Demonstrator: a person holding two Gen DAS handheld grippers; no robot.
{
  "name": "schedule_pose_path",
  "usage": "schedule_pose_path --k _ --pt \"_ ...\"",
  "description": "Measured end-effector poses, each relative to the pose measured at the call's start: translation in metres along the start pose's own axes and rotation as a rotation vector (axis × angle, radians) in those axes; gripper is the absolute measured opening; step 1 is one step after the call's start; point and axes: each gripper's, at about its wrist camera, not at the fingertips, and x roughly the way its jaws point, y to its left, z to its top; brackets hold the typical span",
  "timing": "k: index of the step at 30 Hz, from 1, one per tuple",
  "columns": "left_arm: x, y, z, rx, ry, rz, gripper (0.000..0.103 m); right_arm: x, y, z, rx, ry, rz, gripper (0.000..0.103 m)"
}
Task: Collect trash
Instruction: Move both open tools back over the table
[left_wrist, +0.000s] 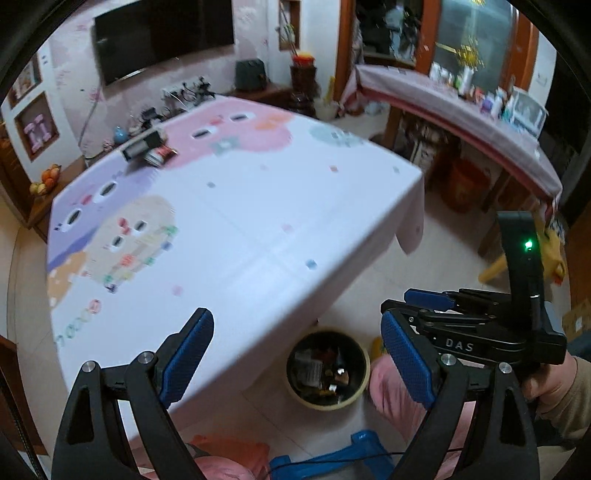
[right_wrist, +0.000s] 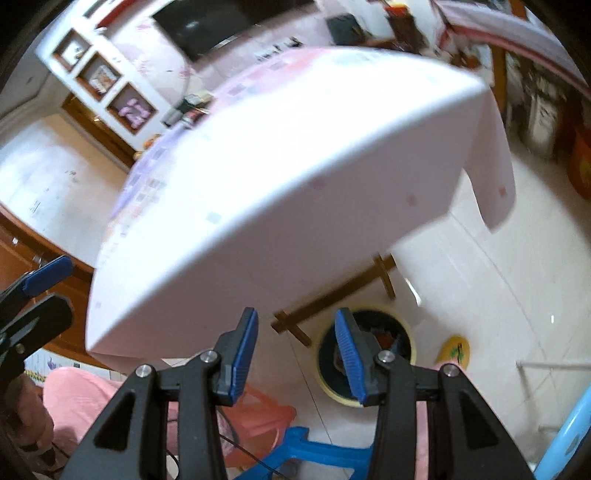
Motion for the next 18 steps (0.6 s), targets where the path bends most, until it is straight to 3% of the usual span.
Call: schedule_pose_path --k 6,14,18 --pt "-0.025 0.041 0.021 -0.053 -0.063 0.064 0.091 -0.016 0.053 0.039 -0.126 -0.033 0.048 0.044" --pt "-0.039 0.099 0.051 -0.107 -0.111 0.143 0.091 -0.001 0.109 0.105 -0.273 -0.035 0.050 0.044" --pt "-0.028 0.136 0.079 -0.121 -0.117 0.194 0.091 0.016 0.130 0.149 -0.306 -0.045 0.052 0.056"
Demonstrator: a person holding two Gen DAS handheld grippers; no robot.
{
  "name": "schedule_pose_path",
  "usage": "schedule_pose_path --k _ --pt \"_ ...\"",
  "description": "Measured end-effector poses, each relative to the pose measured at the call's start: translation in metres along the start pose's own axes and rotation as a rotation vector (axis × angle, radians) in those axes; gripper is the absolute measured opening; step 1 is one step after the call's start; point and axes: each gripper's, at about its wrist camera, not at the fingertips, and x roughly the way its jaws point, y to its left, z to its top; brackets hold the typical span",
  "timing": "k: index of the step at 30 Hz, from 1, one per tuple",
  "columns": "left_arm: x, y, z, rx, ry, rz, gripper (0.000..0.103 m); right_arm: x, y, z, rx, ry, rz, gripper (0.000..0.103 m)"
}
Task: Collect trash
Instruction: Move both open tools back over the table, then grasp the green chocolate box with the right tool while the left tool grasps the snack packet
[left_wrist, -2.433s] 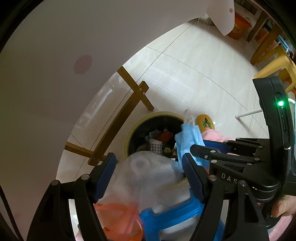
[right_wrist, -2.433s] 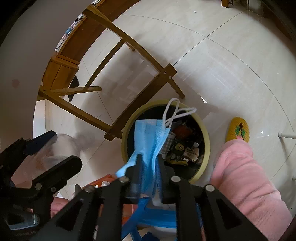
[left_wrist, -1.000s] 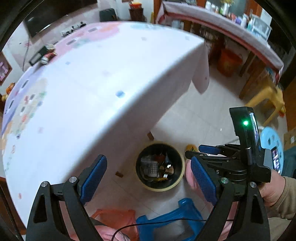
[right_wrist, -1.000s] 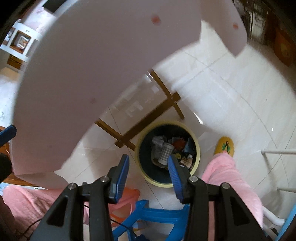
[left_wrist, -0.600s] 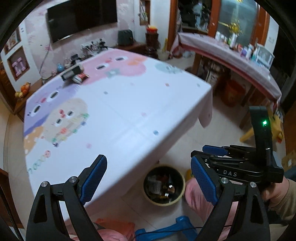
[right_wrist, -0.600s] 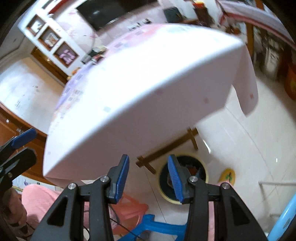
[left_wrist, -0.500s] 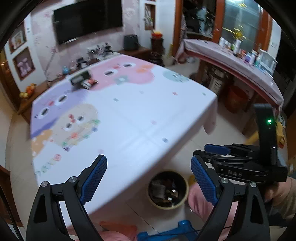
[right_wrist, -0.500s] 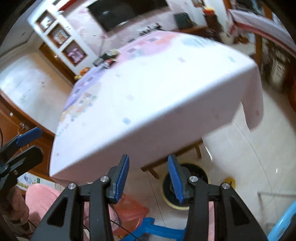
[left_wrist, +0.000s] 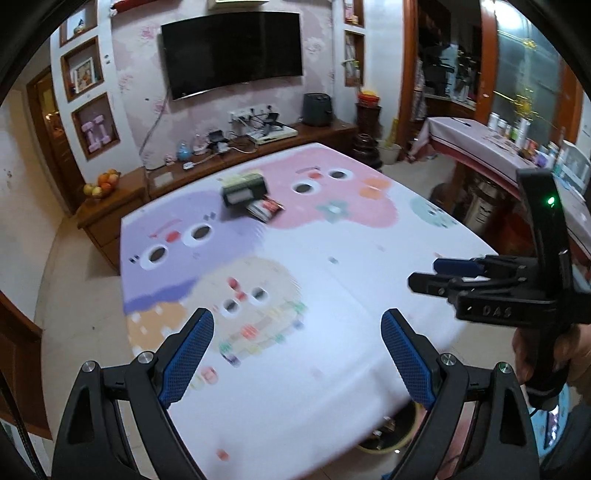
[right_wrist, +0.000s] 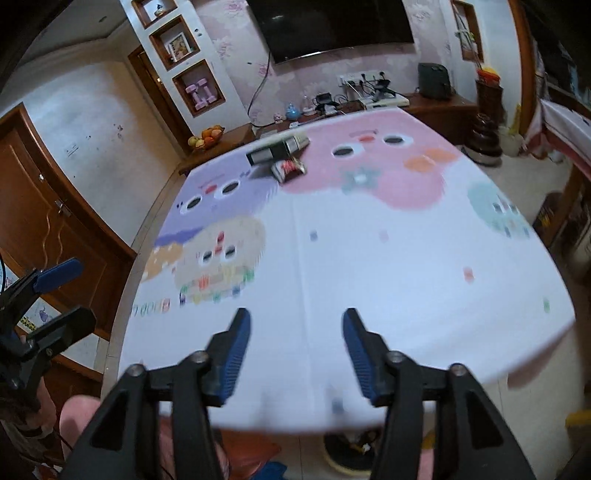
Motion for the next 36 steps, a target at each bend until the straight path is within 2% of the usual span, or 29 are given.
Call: schedule_pose_path --k 6,9,14,19,27,36 --pt "0.054 0.041 0.049 -0.040 0.031 0.064 0.091 0.045 0.004 0.073 -0.003 0.006 0.023 0.056" --pt "0.093 0.068 0.071 -0.097 0.059 0.080 0.091 0.076 0.005 0.110 0.015 0.017 0.040 0.056" --pt "0.151 0.101 0.092 -0.181 0.096 0.085 0.090 0.133 0.002 0.168 0.110 0.045 0.114 0.056" --pt "0.198 0.124 0.109 -0.227 0.114 0.103 0.089 0.197 -0.006 0.216 0.185 0.074 0.128 0.056" --pt "0.240 0.145 0.127 -0.289 0.102 0.098 0.089 0.271 -0.035 0.244 0.334 0.114 0.150 0.056" --pt "0.260 0.159 0.128 -0.322 0.112 0.109 0.089 0.314 -0.031 0.253 0.392 0.153 0.248 0.056"
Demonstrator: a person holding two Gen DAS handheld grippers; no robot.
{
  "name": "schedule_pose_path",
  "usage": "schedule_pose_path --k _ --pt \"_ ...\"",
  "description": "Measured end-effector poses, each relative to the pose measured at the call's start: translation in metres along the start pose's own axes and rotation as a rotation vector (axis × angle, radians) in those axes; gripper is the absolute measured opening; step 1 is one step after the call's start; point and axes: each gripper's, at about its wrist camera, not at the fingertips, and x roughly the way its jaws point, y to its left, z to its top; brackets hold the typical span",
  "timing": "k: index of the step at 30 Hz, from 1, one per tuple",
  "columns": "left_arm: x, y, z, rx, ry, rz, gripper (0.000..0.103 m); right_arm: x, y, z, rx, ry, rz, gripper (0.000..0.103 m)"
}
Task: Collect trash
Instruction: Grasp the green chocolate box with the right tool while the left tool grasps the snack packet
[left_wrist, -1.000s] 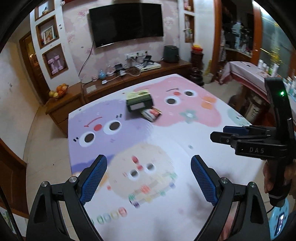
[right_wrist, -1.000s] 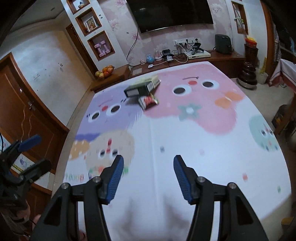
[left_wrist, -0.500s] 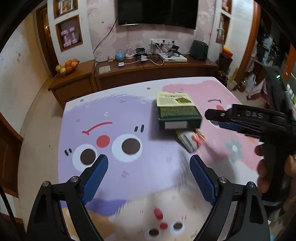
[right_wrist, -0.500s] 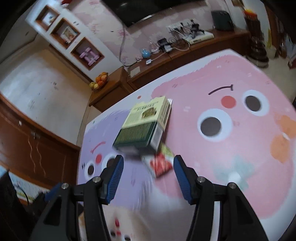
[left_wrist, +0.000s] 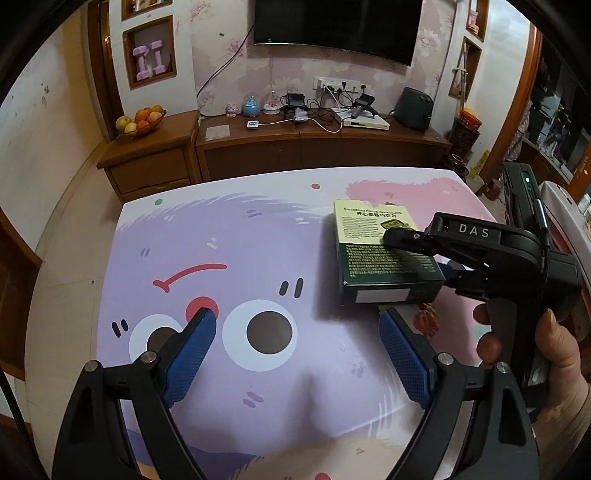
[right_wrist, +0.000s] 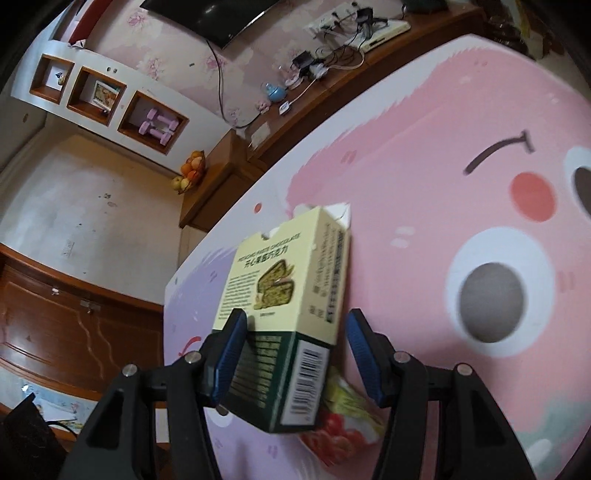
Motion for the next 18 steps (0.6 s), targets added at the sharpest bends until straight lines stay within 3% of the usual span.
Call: schedule_pose_path --k 2,4,9,12,18 --pt "0.002 0.002 0.000 -0.007 0.001 0.000 0.089 0.005 0.002 -0.001 0.004 0.010 0.027 0.054" --pt "0.003 0.002 0.000 -0.012 0.003 -0.007 0.089 0.004 0.003 -0.006 0.006 0.010 0.069 0.043" --pt "0.007 -0.001 0.000 -0.038 0.016 -0.046 0.089 -0.013 0.007 -0.013 -0.011 -0.013 0.067 0.032" --pt "0.006 -0.006 0.001 -0.055 0.018 -0.083 0.089 -0.032 0.001 -0.019 0.028 -0.021 0.090 0.030" --pt "0.005 -0.034 0.000 -0.007 0.023 -0.125 0.089 -0.091 -0.013 -0.023 0.041 -0.142 0.126 0.029"
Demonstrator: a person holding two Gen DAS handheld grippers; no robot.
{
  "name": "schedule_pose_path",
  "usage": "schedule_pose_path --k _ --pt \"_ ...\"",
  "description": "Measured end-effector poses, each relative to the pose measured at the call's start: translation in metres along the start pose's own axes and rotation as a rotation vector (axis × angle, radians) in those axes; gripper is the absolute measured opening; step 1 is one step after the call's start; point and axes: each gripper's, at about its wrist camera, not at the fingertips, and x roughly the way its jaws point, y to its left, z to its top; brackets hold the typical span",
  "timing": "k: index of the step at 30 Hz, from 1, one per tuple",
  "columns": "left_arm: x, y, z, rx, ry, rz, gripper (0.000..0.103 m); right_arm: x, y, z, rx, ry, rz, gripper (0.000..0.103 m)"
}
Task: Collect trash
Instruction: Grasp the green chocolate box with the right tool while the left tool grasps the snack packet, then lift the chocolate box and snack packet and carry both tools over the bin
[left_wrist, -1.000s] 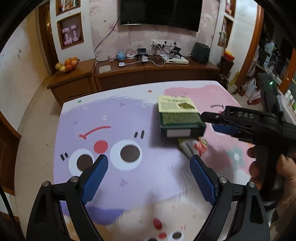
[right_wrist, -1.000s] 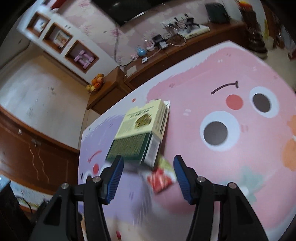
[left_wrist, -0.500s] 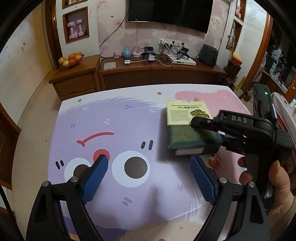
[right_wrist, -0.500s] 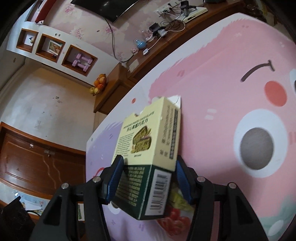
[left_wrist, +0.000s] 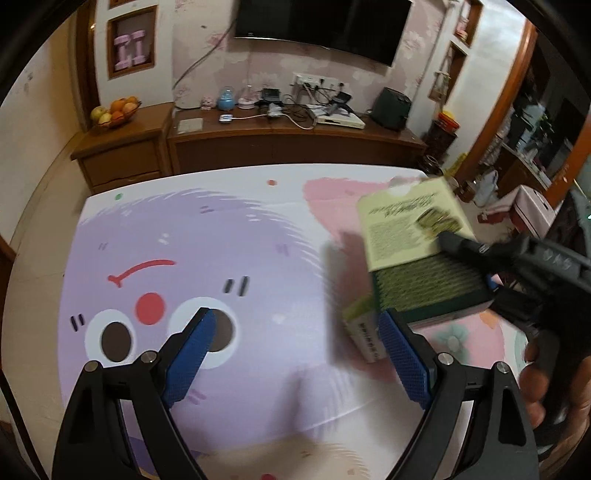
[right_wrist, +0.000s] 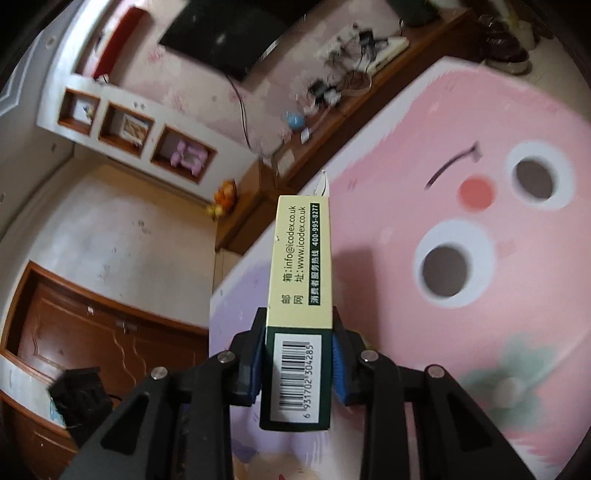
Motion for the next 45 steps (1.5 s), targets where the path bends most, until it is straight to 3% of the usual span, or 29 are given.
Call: schedule_pose_path --k 7,13,17,19,20,22,24,27,36,41,45 --pt "0.042 -0.035 0.008 -0.026 0.094 0.021 0.089 -0.058 -0.021 0.013 -0.056 -0.170 -0.166 0.029" --pt "0.083 -0.055 0.007 -0.094 0.196 0.067 0.088 -0.076 -0.027 0.013 -0.177 -0.228 -0.317 0.029" --pt "0.099 -0.065 0.003 -0.119 0.254 0.085 0.066 -0.073 -0.031 0.010 -0.200 -0.207 -0.339 0.029" --pt "0.100 -0.068 0.002 -0.122 0.249 0.106 0.059 -0.072 -0.033 0.009 -0.206 -0.196 -0.339 0.029" --pt "0.100 -0.071 0.002 -0.119 0.247 0.105 0.045 -0.073 -0.034 0.007 -0.210 -0.192 -0.337 0.029" --pt "0.098 -0.074 0.001 -0.118 0.244 0.093 0.036 -0.075 -0.035 0.003 -0.214 -0.187 -0.334 0.029" --pt "0.090 -0.076 0.000 -0.105 0.219 0.100 0.024 -0.075 -0.034 0.002 -0.216 -0.180 -0.329 0.029" --pt "0.072 -0.077 -0.005 -0.098 0.204 0.097 0.019 -0.080 -0.033 -0.005 -0.218 -0.172 -0.320 0.029" --pt "-0.011 -0.073 -0.037 -0.118 0.153 -0.003 0.018 -0.121 -0.018 -0.050 -0.249 -0.144 -0.282 0.029" --pt "-0.064 -0.082 -0.077 -0.125 0.122 -0.075 0.018 -0.158 -0.010 -0.091 -0.274 -0.121 -0.267 0.029" --pt "-0.102 -0.101 -0.120 -0.074 0.092 -0.123 0.018 -0.193 -0.004 -0.132 -0.278 -0.104 -0.240 0.029"
